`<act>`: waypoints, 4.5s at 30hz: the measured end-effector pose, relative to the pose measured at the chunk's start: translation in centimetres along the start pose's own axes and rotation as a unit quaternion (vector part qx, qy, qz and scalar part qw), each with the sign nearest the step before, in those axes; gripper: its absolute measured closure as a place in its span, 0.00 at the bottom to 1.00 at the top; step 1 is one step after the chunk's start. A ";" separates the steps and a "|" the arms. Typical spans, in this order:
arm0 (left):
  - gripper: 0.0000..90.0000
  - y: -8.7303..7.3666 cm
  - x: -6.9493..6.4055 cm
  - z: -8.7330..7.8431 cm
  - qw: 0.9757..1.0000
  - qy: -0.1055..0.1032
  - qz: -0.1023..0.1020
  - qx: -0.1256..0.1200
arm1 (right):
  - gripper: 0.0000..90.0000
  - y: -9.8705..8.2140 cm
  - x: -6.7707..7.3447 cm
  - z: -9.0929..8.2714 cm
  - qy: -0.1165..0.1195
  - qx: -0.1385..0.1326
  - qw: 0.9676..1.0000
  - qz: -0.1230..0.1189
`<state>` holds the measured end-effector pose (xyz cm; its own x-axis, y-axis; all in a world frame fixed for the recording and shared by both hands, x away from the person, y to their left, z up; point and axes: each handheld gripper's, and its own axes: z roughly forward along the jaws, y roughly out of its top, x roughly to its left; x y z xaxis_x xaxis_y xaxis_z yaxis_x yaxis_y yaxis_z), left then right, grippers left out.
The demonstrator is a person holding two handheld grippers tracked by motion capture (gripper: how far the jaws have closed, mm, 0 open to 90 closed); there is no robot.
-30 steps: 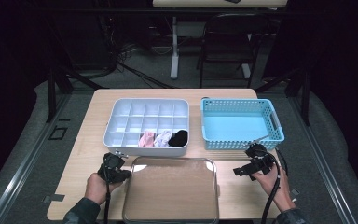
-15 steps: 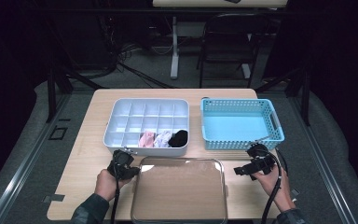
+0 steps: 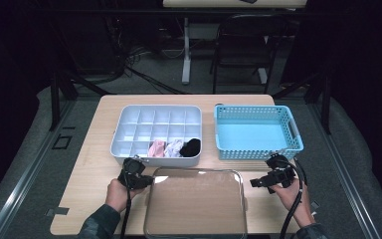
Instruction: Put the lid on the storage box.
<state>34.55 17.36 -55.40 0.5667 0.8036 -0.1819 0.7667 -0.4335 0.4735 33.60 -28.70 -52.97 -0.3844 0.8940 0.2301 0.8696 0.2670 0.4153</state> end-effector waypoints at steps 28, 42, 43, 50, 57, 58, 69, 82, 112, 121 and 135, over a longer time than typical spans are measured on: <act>0.17 -4.7 -1.5 -2.7 0.983 -0.032 -0.147 -0.102 | 0.27 -3.0 1.5 -0.7 0.053 -0.034 0.996 0.063; 0.23 -6.4 -2.2 -2.0 0.976 -0.068 -0.191 -0.083 | 0.44 -4.2 3.2 0.5 0.056 -0.028 0.994 0.084; 0.24 -6.4 -2.3 -1.9 0.976 -0.068 -0.193 -0.081 | 0.45 -4.3 3.3 0.7 0.056 -0.025 0.995 0.083; 0.33 -6.8 -1.8 -1.4 0.964 -0.099 -0.228 -0.092 | 0.50 -4.2 3.8 1.7 0.051 -0.001 0.995 0.081; 0.40 -7.1 -2.4 -1.3 0.963 -0.092 -0.231 -0.101 | 0.57 -4.1 3.7 1.9 0.046 0.000 0.996 0.081; 0.41 -7.2 -2.5 -1.3 0.963 -0.093 -0.233 -0.098 | 0.59 -4.1 3.7 1.9 0.045 0.000 0.996 0.081; 0.54 -7.5 -2.7 -1.1 0.956 -0.103 -0.252 -0.106 | 0.75 -4.0 4.2 2.4 0.049 -0.002 0.996 0.077; 0.68 -7.7 -2.9 -0.8 0.949 -0.107 -0.274 -0.112 | 0.77 -4.0 4.1 2.5 0.048 -0.007 0.996 0.081; 0.79 -8.5 -2.9 -1.5 0.949 -0.106 -0.258 -0.148 | 0.71 -3.7 3.1 2.5 0.087 0.005 0.993 0.081; 0.80 -8.5 -3.2 -1.9 0.952 -0.103 -0.243 -0.158 | 0.63 -3.6 2.4 2.6 0.126 0.011 0.987 0.100; 0.80 -8.5 -3.3 -1.9 0.952 -0.101 -0.237 -0.166 | 0.62 -3.6 2.2 2.8 0.142 0.015 0.983 0.114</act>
<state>25.59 19.16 -57.16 0.2528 0.7670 -0.5897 0.8322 0.1384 0.5369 30.50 -26.67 -56.35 -0.2460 0.7960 0.5530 0.9501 0.0851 0.3000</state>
